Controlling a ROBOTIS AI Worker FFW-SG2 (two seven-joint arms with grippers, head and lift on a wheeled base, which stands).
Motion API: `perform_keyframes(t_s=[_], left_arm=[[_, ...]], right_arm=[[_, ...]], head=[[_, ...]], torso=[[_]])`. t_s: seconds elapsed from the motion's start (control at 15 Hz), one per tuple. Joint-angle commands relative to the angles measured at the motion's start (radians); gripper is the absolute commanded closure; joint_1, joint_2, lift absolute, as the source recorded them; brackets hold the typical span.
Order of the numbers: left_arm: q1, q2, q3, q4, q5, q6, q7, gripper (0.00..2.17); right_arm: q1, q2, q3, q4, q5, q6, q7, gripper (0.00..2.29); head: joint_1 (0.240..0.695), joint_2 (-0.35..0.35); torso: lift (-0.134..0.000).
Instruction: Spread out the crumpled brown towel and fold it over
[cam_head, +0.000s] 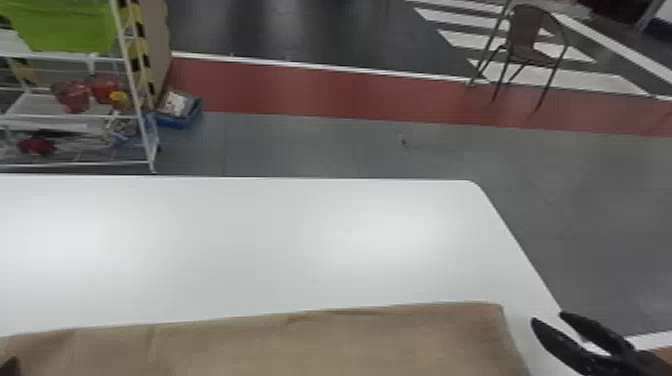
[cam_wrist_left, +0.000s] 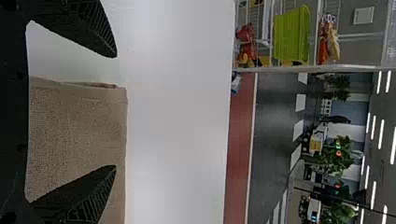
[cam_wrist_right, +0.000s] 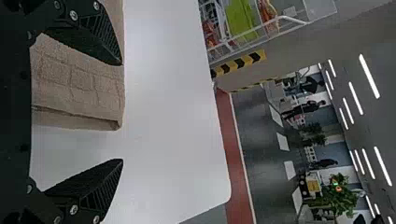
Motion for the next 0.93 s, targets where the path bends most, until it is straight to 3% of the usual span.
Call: perform_keyframes(t_s=[0.0, 0.13, 0.4, 0.53, 0.87], left_arm=[[-0.009, 0.000, -0.006, -0.001, -0.001, 0.007, 0.005, 0.04], [-0.028, -0.016, -0.006, 0.001, 0.000, 0.010, 0.006, 0.04], [-0.066, -0.016, -0.019, 0.035, 0.002, 0.007, 0.014, 0.04], [-0.072, -0.016, -0.027, 0.038, 0.000, 0.007, 0.017, 0.04], [-0.091, -0.016, -0.032, 0.055, -0.025, 0.010, 0.019, 0.04]], right_arm=[[-0.018, 0.032, -0.031, -0.002, -0.005, 0.051, 0.031, 0.16], [-0.017, 0.032, -0.040, -0.034, -0.001, 0.081, 0.046, 0.16], [-0.017, 0.032, -0.032, -0.134, 0.000, 0.029, -0.009, 0.14], [-0.017, 0.032, -0.015, -0.164, 0.002, 0.078, -0.005, 0.19], [-0.037, 0.032, 0.086, -0.197, 0.149, 0.149, 0.049, 0.21]], head=[[0.695, -0.223], [0.695, -0.215], [0.695, -0.221], [0.695, -0.222], [0.695, -0.160]], torso=[[-0.123], [-0.123], [-0.123], [-0.123], [-0.123]])
